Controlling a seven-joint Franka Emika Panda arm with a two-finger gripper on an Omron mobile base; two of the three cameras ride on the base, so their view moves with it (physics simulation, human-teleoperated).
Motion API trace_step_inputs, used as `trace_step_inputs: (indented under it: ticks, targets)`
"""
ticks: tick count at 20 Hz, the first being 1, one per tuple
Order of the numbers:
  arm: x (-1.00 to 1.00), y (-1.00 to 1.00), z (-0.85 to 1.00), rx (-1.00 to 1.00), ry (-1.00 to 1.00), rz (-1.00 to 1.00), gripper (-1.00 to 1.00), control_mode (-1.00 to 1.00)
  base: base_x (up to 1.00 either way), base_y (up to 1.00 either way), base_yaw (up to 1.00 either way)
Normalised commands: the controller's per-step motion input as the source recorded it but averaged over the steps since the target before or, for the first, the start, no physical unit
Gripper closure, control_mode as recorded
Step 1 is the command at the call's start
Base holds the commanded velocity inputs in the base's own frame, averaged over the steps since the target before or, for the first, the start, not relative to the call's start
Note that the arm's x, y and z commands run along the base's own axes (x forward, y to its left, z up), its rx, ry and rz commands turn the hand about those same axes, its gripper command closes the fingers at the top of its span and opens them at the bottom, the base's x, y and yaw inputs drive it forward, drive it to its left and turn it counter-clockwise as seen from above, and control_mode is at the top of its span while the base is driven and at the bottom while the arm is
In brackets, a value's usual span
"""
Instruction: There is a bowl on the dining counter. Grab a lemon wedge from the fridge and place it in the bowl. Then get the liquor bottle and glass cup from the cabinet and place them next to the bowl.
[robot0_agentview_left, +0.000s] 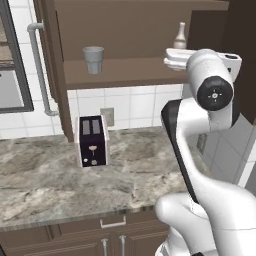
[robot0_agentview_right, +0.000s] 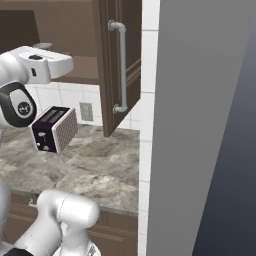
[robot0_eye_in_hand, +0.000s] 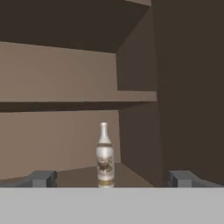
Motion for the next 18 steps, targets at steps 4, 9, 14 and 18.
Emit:
trace_step_inputs:
  ticks: [4,9,14,18]
  targets:
    - [0.15,0.00,0.00,0.00,0.00,0.00,-1.00,-1.00,0.00,0.00,0.00]
    - [0.15,0.00,0.00,0.00,0.00,0.00,-1.00,-1.00,0.00,0.00,0.00]
    - [0.17,0.00,0.00,0.00,0.00,0.00,-1.00,-1.00,0.00,0.00,0.00]
    - [0.37,0.00,0.00,0.00,0.00,0.00,-1.00,-1.00,0.00,0.00,0.00]
